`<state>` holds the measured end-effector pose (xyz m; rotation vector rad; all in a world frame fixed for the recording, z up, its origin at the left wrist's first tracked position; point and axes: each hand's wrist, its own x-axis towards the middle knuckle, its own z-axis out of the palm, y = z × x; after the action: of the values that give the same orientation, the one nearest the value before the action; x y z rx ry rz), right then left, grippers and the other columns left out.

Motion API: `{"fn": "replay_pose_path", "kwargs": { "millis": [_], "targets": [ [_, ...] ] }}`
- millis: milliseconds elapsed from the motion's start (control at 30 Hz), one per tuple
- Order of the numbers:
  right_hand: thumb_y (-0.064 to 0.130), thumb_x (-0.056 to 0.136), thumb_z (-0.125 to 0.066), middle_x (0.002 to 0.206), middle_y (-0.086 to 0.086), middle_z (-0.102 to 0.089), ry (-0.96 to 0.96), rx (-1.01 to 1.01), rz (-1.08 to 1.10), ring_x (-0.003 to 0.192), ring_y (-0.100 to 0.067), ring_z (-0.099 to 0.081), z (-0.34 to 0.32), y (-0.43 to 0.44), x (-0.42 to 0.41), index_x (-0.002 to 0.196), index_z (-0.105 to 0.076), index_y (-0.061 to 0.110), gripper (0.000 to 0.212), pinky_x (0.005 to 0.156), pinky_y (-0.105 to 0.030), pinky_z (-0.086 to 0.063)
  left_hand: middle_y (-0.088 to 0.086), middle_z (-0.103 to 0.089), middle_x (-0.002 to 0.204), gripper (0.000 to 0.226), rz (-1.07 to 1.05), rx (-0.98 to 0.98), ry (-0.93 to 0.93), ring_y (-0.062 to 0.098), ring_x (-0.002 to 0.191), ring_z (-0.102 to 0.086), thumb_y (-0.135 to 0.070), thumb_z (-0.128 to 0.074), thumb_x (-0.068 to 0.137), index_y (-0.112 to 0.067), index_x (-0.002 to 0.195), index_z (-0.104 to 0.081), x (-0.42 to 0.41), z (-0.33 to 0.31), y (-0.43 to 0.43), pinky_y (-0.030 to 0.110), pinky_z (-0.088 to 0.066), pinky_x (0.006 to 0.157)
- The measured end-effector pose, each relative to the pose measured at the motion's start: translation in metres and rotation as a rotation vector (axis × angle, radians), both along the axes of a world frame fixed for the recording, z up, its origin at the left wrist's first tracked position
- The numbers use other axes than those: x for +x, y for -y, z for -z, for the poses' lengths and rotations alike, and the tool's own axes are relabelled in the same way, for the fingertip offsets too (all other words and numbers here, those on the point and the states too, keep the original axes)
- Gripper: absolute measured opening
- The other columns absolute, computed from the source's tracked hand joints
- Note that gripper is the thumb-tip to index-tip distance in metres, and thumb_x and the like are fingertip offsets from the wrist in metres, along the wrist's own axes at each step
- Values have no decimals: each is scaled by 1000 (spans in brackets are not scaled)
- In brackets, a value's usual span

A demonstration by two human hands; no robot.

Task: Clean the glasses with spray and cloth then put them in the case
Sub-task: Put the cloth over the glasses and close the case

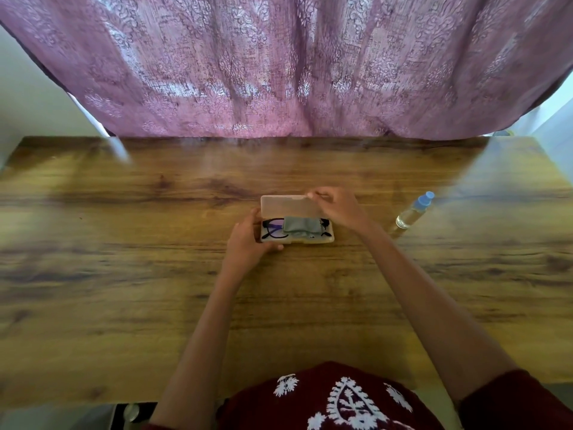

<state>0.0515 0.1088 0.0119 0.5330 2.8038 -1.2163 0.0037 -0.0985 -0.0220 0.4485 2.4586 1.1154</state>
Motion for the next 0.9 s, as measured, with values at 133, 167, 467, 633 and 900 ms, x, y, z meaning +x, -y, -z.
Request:
{"fn": "replay_pose_path", "kwargs": {
  "millis": [133, 167, 467, 633, 900],
  "targets": [
    [25, 98, -53, 114, 3, -69, -137, -79, -11, 98, -9, -61, 3, 0, 6, 114, -70, 17, 25, 75, -15, -45, 0, -55, 130, 91, -16, -7, -61, 18, 119, -44, -27, -83, 70, -24, 145, -32, 4, 2, 1, 30, -38, 90],
    [26, 97, -54, 112, 4, -70, -163, -70, -23, 95, -11, -64, 4, 1, 8, 113, -70, 17, 24, 74, -17, -48, -1, -56, 130, 89, -20, 3, -67, 17, 118, -44, -27, -83, 70, -25, 144, -33, 4, 2, 1, 29, -37, 89],
    [13, 90, -65, 119, 0, -67, -294, 67, -125, 106, 0, -60, 15, 6, 37, 118, -68, 15, 29, 89, 1, -38, 4, -50, 136, 92, -36, -20, -38, 22, 125, -41, -28, -82, 72, -21, 147, -30, 3, 3, 1, 34, -37, 98],
    [8, 84, -71, 124, -7, -64, -365, 176, -157, 118, -14, -58, 31, 14, 47, 119, -66, 12, 35, 106, -20, -38, 3, -53, 136, 95, -43, 5, -45, 22, 126, -41, -26, -84, 69, -16, 147, -31, 3, 4, 1, 31, -34, 96],
    [5, 77, -76, 123, -6, -66, -397, 127, -78, 121, -19, -56, 39, 21, 55, 114, -70, 14, 38, 110, -36, -38, 6, -47, 141, 92, -53, 51, 10, 22, 128, -44, -23, -83, 70, -16, 146, -32, 10, 0, 0, 38, -39, 105]
  ]
}}
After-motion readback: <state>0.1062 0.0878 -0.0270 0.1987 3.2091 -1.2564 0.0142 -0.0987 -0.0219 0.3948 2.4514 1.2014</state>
